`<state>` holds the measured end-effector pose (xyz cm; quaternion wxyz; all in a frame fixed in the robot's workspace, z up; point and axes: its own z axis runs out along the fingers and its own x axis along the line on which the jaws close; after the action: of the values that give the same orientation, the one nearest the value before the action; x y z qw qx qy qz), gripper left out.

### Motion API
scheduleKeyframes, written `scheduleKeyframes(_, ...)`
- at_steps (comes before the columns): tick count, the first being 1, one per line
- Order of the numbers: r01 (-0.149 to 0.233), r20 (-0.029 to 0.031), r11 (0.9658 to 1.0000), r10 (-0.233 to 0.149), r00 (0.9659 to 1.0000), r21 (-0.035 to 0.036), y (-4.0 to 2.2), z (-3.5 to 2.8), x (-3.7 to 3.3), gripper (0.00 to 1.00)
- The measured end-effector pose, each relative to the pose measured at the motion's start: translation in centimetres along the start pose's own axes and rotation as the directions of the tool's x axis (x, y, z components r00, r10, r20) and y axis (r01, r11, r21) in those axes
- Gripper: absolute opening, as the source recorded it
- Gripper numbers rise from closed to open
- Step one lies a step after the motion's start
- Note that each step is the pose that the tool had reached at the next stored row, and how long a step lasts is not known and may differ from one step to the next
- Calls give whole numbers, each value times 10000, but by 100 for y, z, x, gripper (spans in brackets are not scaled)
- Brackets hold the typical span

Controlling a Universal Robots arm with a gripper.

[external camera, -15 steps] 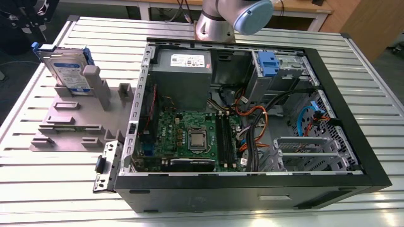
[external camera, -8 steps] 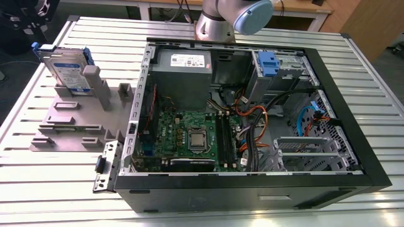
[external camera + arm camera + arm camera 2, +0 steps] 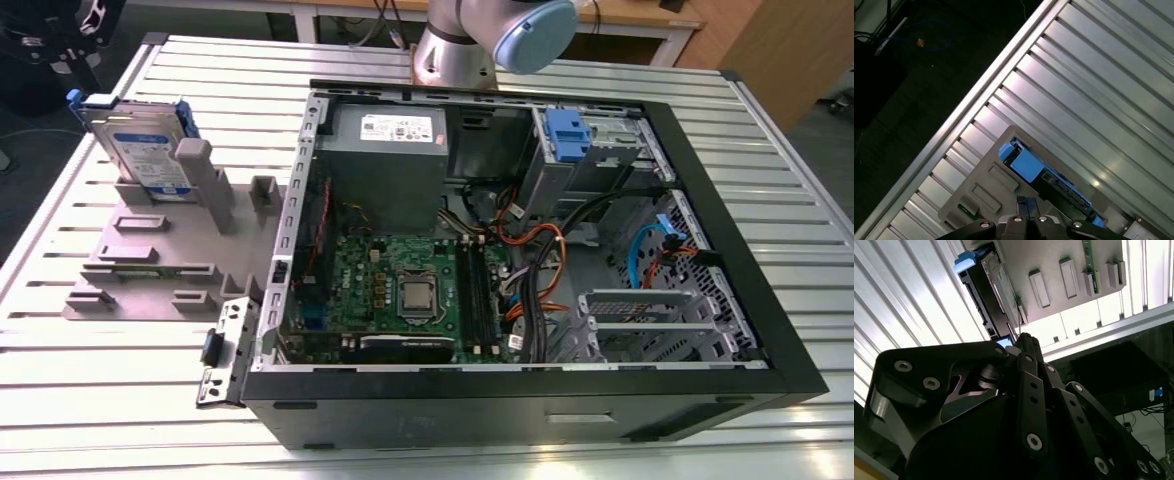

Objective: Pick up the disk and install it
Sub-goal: 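Pick up the disk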

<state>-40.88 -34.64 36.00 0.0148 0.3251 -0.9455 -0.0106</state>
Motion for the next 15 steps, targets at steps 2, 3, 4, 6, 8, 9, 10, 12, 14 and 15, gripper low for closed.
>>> scheduleKeyframes(2, 1, 0, 10000, -1, 10000, 0, 0, 0, 0, 11)
scheduleKeyframes(3, 1, 0, 10000, -1, 10000, 0, 0, 0, 0, 11)
scheduleKeyframes(4, 2, 0, 10000, -2, 10000, 0, 0, 0, 0, 11)
scheduleKeyframes(6, 6, 0, 10000, -6, 10000, 0, 0, 0, 0, 11)
scheduleKeyframes(8, 21, -1, 10000, -21, 10000, 0, 0, 0, 0, 11)
scheduleKeyframes(9, 40, -2, 10000, -40, 10000, 1, 0, 0, 0, 11)
scheduleKeyframes(10, 64, -2, 10000, -64, 10000, 1, 0, 0, 0, 11)
scheduleKeyframes(12, 127, -3, 9999, -127, 9999, 3, 0, 0, 0, 11)
scheduleKeyframes(14, 203, -5, 9998, -203, 9998, 4, 0, 0, 0, 11)
scheduleKeyframes(15, 243, -7, 9997, -243, 9997, 5, 0, 0, 0, 11)
